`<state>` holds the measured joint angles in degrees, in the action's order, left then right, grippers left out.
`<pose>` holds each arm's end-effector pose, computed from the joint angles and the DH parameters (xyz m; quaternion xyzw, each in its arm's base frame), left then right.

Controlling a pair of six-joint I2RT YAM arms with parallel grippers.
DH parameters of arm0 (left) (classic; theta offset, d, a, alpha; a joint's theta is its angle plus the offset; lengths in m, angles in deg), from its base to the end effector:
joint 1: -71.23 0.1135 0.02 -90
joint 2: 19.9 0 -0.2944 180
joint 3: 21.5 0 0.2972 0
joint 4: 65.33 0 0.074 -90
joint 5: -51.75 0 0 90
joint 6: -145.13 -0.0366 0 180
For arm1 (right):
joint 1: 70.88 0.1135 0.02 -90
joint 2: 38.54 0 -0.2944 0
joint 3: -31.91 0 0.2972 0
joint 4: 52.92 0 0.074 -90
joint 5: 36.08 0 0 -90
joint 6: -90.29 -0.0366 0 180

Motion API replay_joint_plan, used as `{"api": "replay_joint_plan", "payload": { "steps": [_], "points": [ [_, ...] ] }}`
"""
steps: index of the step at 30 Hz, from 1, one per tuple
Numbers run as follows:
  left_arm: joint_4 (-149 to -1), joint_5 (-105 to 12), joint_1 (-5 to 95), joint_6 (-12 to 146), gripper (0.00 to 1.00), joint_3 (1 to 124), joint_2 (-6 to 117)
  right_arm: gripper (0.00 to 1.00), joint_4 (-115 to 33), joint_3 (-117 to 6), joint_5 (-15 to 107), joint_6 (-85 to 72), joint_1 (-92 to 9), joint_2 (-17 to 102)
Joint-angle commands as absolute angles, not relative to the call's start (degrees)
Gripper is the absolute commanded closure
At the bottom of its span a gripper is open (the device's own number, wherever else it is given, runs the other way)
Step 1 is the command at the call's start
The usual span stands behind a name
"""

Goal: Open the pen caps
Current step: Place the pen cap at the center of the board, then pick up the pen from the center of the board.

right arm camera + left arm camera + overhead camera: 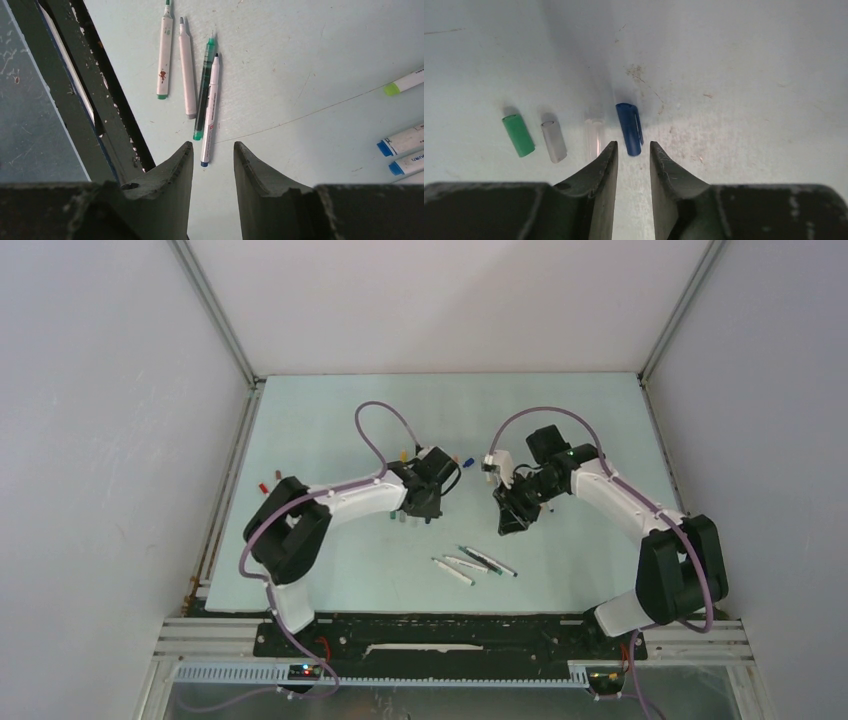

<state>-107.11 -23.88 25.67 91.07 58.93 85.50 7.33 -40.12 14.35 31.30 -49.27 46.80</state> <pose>0.2941 -0.2869 0.1713 0.0564 0.9705 -0.0377 0.2314 0.2836 0.1374 0.2405 -0.4562 0.8134 0.3229 0.1615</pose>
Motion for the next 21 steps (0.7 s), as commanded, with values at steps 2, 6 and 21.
{"api": "replay_joint_plan", "payload": {
  "steps": [2, 6, 21],
  "points": [
    [-102.71, -24.28, 25.9, 87.71, 0.67, 56.16, 73.02, 0.62, 7.87, -41.84, 11.8, 32.57, -50.28, 43.49],
    [-99.81, -21.97, 25.93, 84.87, 0.59, 49.67, 63.18, 0.62, 7.94, -41.85, 11.02, 32.78, -50.94, 41.87],
    [-102.48, -7.76, 38.18, 78.03, 0.15, 31.83, 31.3, 0.62, 8.16, -41.92, 8.28, 33.6, -51.2, 35.45]
  ]
}}
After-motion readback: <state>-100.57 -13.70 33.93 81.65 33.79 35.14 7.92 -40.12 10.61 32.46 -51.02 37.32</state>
